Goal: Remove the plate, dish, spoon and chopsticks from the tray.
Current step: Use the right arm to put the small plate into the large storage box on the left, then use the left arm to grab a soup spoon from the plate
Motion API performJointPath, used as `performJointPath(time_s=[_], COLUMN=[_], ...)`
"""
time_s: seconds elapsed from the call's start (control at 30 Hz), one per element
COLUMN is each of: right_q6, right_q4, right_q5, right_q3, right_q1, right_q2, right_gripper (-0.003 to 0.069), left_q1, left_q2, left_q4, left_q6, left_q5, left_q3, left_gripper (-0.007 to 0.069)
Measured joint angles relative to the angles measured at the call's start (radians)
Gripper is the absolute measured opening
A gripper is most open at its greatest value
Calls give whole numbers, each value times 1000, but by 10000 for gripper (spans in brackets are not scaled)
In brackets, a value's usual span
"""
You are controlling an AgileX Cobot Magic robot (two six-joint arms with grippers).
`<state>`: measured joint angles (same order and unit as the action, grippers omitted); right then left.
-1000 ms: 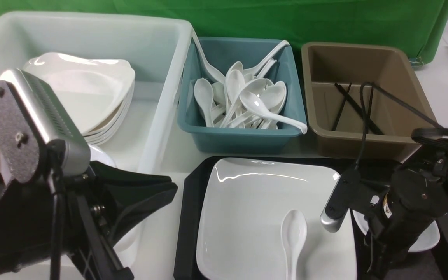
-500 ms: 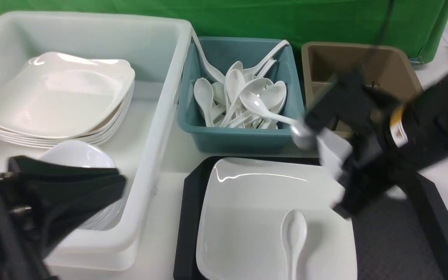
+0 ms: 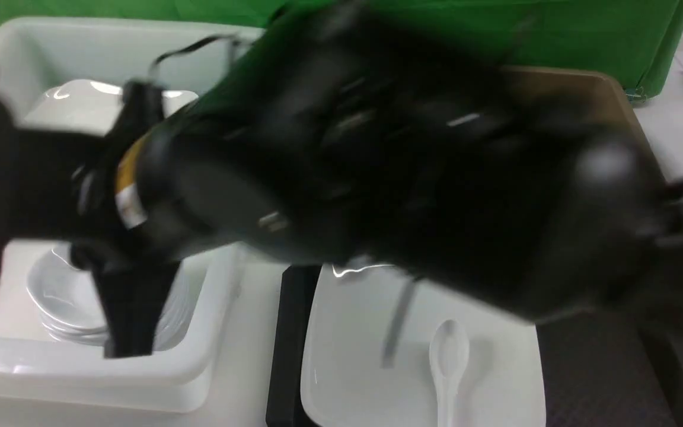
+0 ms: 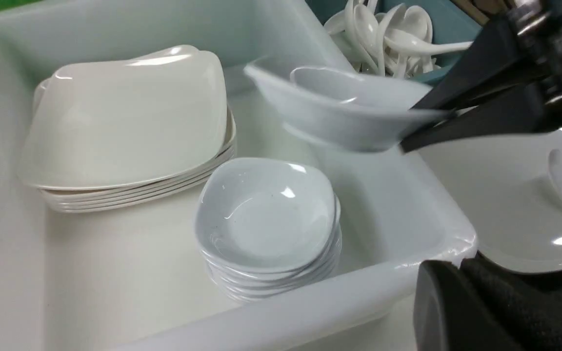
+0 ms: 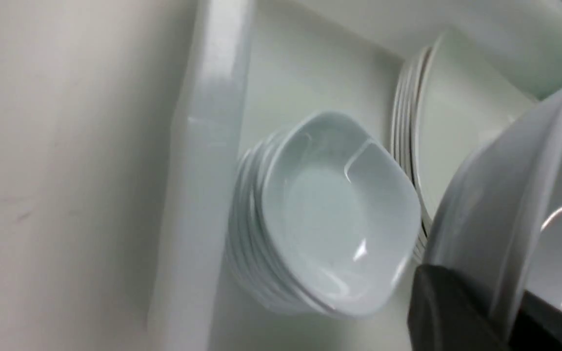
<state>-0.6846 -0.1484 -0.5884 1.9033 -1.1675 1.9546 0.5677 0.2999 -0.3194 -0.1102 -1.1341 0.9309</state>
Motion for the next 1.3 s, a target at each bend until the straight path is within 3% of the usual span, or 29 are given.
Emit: performJointPath(time_s=[0.33,0.43,0.57,0.67,0.73,0.9,0.93,1.13,1.3], right_q6=[-30,-12,56,88,120,210,254,469,663], right_q4=[-7,-6,-48,-91,-117,-134,-138,-144,-150], right_q5=[3,2,-8,-80,-217,-478,-543,-543,-542], right_q3=[166,166,166,167,180,200,199,32,-303], right_q1=[15,22,24,24,24,25,31,101,167], right_q2=[268,289,287,271,236,113,56,-168,-433], right_gripper=[69,153,439,540,559,473,414,133,93], left_q1=[0,0,0,0,0,0,0,0,0], left_q2=[-46,-46,-46,-46,-42,10,50,234,428], left_q4=[24,34,41,74,127,217,236,308,371], left_q6=[9,25,32,42,69,110,132,181,263], left_q5=[-73,-70,-57,-41,-26,-6,5,31,38], left_q3=[1,1,1,1,1,1,1,1,1], left_gripper=[17,17,17,17,17,17,17,17,19])
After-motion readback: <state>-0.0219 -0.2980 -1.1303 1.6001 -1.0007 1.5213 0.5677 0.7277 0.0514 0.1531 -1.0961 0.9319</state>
